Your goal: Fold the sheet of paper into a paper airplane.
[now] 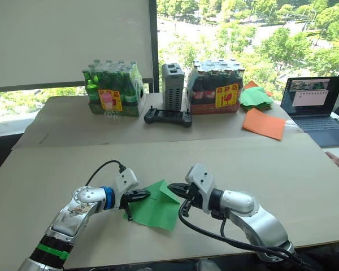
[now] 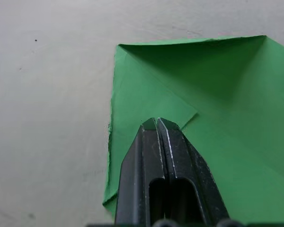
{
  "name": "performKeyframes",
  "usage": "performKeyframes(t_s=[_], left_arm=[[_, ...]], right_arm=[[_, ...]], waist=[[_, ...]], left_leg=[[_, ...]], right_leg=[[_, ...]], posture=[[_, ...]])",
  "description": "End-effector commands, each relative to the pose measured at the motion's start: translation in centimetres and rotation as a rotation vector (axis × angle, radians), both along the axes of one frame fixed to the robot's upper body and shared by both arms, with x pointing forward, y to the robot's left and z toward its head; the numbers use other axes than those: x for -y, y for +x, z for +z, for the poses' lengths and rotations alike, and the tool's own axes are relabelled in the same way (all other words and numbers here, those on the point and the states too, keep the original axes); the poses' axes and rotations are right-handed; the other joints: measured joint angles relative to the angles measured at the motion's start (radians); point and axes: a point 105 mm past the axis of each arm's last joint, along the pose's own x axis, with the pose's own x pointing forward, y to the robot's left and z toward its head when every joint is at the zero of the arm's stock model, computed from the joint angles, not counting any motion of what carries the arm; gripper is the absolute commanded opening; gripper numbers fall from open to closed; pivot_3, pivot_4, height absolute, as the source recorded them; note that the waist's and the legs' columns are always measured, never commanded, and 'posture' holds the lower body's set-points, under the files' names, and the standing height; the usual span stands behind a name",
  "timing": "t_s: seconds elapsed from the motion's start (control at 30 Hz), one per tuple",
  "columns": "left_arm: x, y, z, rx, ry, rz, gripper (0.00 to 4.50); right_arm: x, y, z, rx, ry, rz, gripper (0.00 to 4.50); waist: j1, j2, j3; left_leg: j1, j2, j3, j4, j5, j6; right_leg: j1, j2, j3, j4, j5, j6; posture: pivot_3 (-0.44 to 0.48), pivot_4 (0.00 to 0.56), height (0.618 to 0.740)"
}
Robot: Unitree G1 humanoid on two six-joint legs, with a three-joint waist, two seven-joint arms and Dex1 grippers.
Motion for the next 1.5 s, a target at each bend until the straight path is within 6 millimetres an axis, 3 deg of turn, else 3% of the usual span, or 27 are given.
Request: performKeyframes(t_s=[0.03,0.17,0.43,0.47,0.53,0.57,0.7,0.8,1.0,1.17,1.5], left_arm=[[-0.6,-0.3,-1.5,-0.052,0.041,0.025,0.05],[-0.6,-0.3,-1.6,-0.053,0.042,0.028,0.05],[-0.2,-0.1,-1.6,-0.049,0.043,0.023,0.05],[-0.2,-0.1,-1.6,-0.048,0.043,0.023,0.05],[-0.2,-0.1,-1.6,-0.047,0.044,0.022,0.05],[-0.1,-0.2,-1.6,-0.047,0.044,0.021,0.05],[-0.1,-0.2,-1.6,-0.047,0.045,0.020,0.05],[0.1,-0.3,-1.5,-0.046,0.043,0.017,0.05],[0.5,-0.3,-1.5,-0.044,0.042,0.003,0.05],[1.0,-0.4,-1.5,-0.045,0.042,-0.013,0.05],[1.1,-0.2,-1.3,-0.042,0.042,-0.014,0.05]], right_arm=[[2.3,-0.1,0.2,0.012,-0.058,-0.028,0.00],[3.7,-1.3,-0.8,-0.023,-0.142,0.020,0.00],[2.6,-2.9,-2.2,-0.031,-0.177,0.107,0.00],[2.7,-2.9,-2.4,-0.037,-0.177,0.107,0.00],[2.9,-3.1,-2.9,-0.061,-0.182,0.100,0.00],[3.0,-3.1,-3.1,-0.075,-0.181,0.092,0.00],[3.7,-3.1,-3.9,-0.078,-0.237,0.087,0.00],[4.1,-3.1,-4.2,-0.080,-0.260,0.084,0.00],[4.8,-3.6,-4.3,-0.096,-0.302,0.099,0.00],[3.6,-2.7,-4.8,-0.073,-0.291,0.079,0.00],[2.3,-0.4,-3.1,-0.021,-0.195,0.016,0.00]], waist=[[0.010,0.000,0.000],[0.015,0.000,0.000],[0.017,-0.001,0.001],[0.011,-0.001,0.001],[0.005,0.002,0.000],[0.011,0.002,-0.001],[0.029,0.001,0.000],[0.034,0.001,0.000],[0.036,0.001,0.000],[0.035,0.000,0.000],[0.037,0.000,0.000]], left_leg=[[0.000,0.001,0.002,0.000,-0.001,0.002],[0.000,0.002,0.009,0.000,-0.004,0.007],[0.000,0.004,0.012,0.000,-0.004,0.007],[-0.007,0.000,0.005,-0.001,-0.004,0.008],[-0.009,-0.013,-0.010,-0.001,0.000,0.015],[-0.003,-0.019,-0.017,0.000,0.003,0.016],[-0.005,-0.027,-0.012,0.001,0.008,0.009],[-0.004,-0.026,-0.007,0.000,0.002,0.018],[-0.004,-0.026,-0.002,-0.001,0.001,0.020],[-0.003,-0.026,0.002,-0.001,0.000,0.022],[-0.003,-0.026,0.004,-0.001,0.001,0.022]], right_leg=[[-0.001,0.001,0.002,0.000,0.000,0.000],[-0.001,0.001,0.008,0.000,-0.004,0.007],[-0.001,0.002,0.009,-0.001,-0.004,0.008],[0.006,-0.004,0.002,-0.001,-0.006,0.011],[0.014,-0.031,-0.020,0.004,-0.015,0.022],[0.010,-0.029,-0.023,0.006,-0.017,0.023],[0.005,-0.030,-0.010,0.002,-0.009,0.016],[0.004,-0.029,-0.005,0.002,-0.012,0.023],[0.003,-0.029,0.000,0.002,-0.012,0.024],[0.003,-0.028,0.005,0.001,-0.011,0.027],[0.001,-0.028,0.008,0.000,-0.010,0.028]], posture=[[0.000,0.150,0.722],[0.000,0.150,0.722],[0.000,0.150,0.719],[0.000,0.150,0.717],[0.000,0.150,0.715],[0.000,0.150,0.715],[0.000,0.150,0.715],[0.000,0.150,0.715],[0.000,0.150,0.715],[0.000,0.150,0.715],[0.000,0.150,0.715]])
